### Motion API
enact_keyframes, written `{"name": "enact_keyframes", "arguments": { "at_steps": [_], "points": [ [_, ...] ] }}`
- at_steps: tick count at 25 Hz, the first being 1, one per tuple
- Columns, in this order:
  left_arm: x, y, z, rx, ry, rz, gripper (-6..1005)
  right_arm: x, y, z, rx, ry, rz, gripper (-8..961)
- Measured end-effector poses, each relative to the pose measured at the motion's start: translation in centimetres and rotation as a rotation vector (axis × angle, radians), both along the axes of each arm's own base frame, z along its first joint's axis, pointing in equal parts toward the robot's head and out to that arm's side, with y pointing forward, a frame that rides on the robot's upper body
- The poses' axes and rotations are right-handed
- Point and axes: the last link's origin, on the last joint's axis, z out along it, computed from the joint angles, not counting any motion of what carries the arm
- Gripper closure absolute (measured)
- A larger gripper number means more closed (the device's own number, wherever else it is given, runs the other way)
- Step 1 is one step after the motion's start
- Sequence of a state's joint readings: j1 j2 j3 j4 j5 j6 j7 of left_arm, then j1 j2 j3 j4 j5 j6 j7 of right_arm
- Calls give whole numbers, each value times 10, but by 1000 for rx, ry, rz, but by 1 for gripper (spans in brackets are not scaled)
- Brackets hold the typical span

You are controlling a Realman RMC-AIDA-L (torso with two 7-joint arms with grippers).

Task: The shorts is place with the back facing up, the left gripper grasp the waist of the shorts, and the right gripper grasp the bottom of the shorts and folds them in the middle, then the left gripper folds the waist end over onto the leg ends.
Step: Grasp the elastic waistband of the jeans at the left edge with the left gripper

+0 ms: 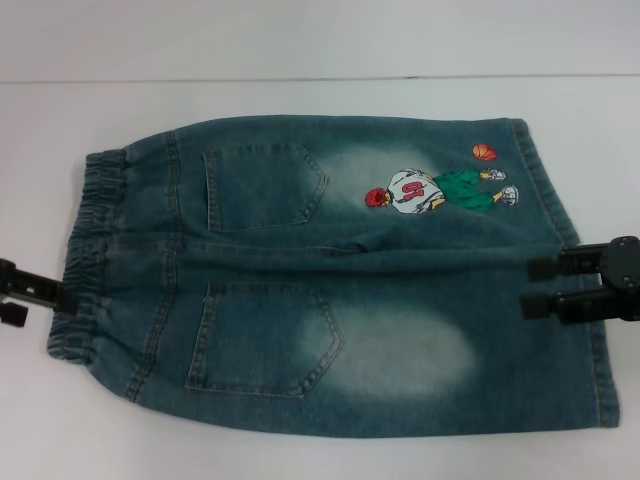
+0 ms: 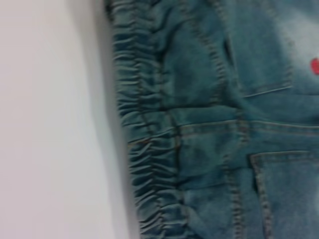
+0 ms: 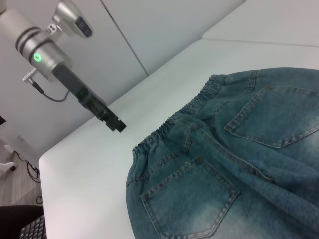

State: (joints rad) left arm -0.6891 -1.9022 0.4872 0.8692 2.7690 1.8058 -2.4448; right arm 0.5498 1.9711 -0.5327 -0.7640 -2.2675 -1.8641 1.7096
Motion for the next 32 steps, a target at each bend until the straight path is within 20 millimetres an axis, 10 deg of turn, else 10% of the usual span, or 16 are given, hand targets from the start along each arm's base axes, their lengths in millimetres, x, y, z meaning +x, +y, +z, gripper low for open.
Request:
{"name": "enact_keyframes", "arguments": {
  "at_steps": [32],
  "points": [
    [-19,3,-40,-11,79,47,96,-5,6,0,6,-3,14,151]
  ]
}}
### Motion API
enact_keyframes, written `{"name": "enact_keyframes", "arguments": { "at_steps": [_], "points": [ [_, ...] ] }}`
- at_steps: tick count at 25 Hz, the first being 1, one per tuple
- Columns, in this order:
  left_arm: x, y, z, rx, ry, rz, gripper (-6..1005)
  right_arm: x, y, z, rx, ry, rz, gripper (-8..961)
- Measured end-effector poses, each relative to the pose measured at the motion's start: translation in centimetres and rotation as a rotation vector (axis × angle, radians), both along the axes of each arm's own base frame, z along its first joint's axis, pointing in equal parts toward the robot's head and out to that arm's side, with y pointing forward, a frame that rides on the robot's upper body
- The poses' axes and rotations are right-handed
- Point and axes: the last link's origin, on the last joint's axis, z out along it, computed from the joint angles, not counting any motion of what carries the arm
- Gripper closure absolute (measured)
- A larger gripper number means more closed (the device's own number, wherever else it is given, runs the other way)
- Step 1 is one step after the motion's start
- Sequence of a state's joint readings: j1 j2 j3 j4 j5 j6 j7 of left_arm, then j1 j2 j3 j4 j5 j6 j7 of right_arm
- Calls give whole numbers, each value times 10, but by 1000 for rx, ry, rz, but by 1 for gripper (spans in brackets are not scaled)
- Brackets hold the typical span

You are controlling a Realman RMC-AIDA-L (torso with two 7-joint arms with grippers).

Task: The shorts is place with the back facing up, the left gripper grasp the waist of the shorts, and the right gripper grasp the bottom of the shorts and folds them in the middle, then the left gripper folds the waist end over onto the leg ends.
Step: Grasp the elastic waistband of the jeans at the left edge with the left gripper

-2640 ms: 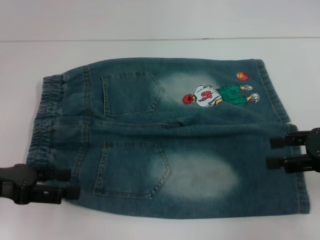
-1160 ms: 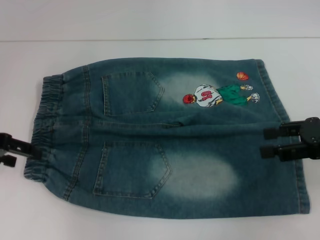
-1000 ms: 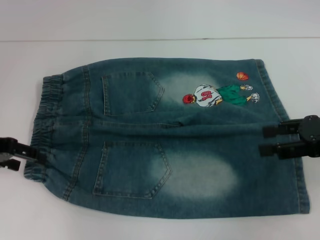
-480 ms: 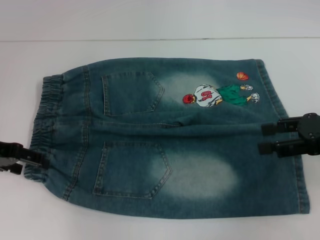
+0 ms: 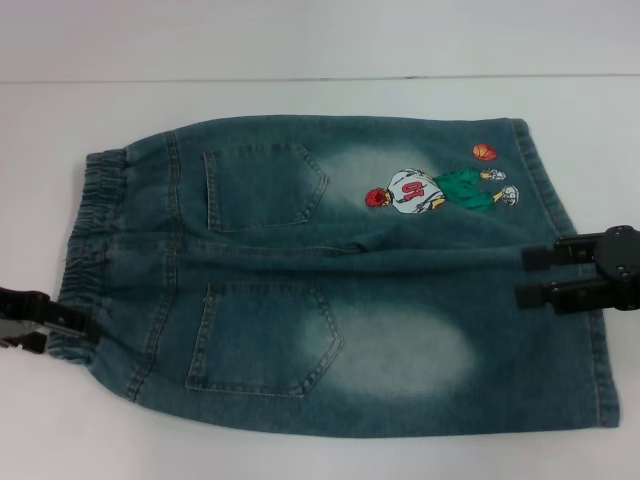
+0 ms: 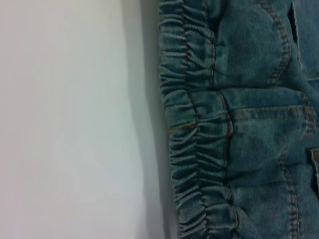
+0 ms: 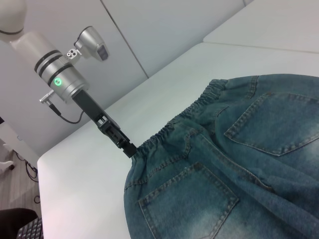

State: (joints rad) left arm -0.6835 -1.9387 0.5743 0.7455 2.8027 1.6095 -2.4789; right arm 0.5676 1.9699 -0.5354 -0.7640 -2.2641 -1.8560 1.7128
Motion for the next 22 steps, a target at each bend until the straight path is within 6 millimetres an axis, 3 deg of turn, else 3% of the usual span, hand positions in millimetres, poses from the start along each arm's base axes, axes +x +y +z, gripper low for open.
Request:
{"name": "enact_keyframes", "arguments": {
  "at_steps": [10,19,21,22],
  "points": [
    [5,1,-9,-24,-13,-12,102,0,1,1,5,1,3,152],
    [13,9,-4,-9,5,-92,108,0,1,1,10,5,1,152],
    [13,9,-5,-11,6,-99,299,0,1,1,11,5,0,153],
    [13,9,-5,-12,6,-103,334,0,1,1,11,5,0,153]
  ]
}}
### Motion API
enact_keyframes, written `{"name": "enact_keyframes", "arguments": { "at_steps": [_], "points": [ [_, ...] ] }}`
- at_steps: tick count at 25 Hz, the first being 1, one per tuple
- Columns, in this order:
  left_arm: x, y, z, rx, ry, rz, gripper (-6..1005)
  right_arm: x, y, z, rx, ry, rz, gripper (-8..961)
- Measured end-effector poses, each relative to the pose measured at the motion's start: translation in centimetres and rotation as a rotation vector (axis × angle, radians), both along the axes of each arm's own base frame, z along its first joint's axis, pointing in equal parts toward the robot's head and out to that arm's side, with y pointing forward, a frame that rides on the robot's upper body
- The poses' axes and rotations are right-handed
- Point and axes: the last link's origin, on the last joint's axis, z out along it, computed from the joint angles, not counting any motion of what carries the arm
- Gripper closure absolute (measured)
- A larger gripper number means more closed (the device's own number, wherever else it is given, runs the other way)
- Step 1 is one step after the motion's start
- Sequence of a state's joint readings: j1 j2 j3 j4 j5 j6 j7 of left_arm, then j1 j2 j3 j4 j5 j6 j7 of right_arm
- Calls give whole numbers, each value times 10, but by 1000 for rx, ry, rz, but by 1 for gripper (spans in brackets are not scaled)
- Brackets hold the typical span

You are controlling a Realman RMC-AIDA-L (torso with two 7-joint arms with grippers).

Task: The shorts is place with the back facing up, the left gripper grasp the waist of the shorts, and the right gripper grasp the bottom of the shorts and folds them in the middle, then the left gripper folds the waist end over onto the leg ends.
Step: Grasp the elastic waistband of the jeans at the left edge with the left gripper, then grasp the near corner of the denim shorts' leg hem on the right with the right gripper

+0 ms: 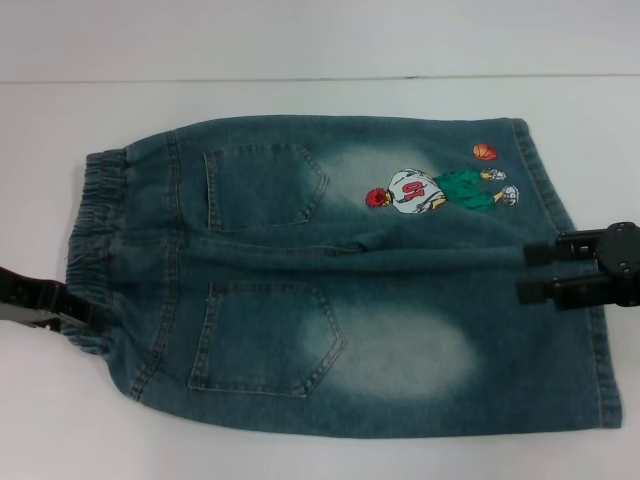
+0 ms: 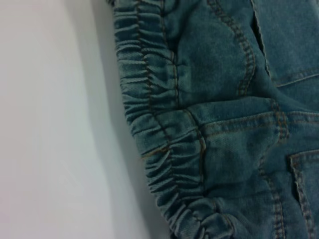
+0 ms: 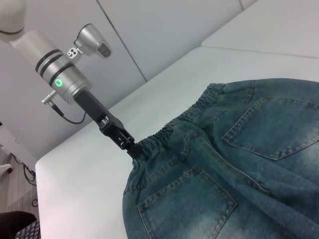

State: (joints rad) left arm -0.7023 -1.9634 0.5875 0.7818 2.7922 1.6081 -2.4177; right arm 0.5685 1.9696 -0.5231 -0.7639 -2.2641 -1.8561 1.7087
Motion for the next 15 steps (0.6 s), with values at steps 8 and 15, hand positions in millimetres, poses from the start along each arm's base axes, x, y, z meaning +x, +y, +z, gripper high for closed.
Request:
{"name": "enact_keyframes", "arguments": {
  "at_steps": [8,15],
  "points": [
    [-1,-2,-1,-6,-1,-4,647,-1,-1,1,-7,8,-10,154],
    [-1,-3,-1,-14,-3,-3,835,-3,9,26,-48,-111,-134,154]
  ]
}}
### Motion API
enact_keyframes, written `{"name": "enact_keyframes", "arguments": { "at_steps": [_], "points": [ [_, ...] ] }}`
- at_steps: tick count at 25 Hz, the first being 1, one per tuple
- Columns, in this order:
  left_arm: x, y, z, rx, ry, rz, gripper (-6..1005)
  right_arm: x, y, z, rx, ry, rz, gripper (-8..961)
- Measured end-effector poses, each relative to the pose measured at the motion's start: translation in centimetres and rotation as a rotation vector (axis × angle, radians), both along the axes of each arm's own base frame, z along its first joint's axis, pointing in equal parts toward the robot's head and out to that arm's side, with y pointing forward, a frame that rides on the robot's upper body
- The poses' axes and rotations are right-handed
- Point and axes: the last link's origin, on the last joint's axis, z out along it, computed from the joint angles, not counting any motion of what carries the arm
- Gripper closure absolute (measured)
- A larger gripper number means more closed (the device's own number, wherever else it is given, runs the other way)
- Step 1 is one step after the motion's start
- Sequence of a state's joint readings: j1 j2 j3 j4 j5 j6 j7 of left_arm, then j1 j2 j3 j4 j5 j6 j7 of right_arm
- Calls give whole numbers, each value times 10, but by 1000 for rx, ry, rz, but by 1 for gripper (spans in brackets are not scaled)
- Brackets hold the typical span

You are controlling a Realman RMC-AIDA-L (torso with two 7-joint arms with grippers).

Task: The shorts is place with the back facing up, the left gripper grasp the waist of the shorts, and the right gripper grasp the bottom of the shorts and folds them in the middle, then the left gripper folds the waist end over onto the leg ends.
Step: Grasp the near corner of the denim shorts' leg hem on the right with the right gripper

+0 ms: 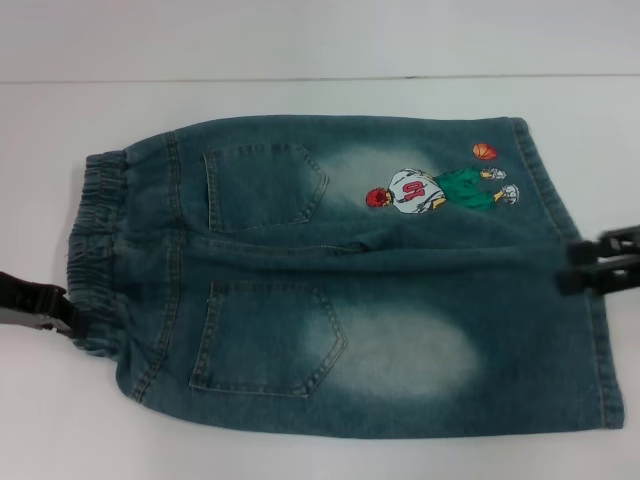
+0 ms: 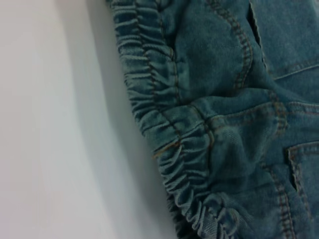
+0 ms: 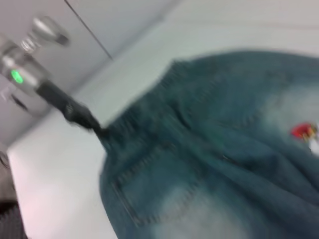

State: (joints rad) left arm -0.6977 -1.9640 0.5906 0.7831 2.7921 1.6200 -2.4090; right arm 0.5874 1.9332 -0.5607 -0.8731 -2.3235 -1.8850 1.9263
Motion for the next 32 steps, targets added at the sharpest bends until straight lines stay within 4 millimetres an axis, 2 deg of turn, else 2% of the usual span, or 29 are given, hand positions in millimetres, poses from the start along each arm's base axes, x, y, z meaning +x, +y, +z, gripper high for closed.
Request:
{"name": "enact_keyframes", "arguments": {
  "at_steps": [5,9,15,32],
  "points": [
    [5,4,5,4,4,-17,932,-1,-4,19,-105,-240,-45,155],
    [10,7,8,19,5,-36,955,11,-11,14,-206,-383,-86,155],
    [16,11,8,18,3,-51,958,16,-19,-3,-320,-421,-79,156],
    [20,15,12,19,7,-64,958,23,-25,-20,-453,-493,-113,158]
  ]
}}
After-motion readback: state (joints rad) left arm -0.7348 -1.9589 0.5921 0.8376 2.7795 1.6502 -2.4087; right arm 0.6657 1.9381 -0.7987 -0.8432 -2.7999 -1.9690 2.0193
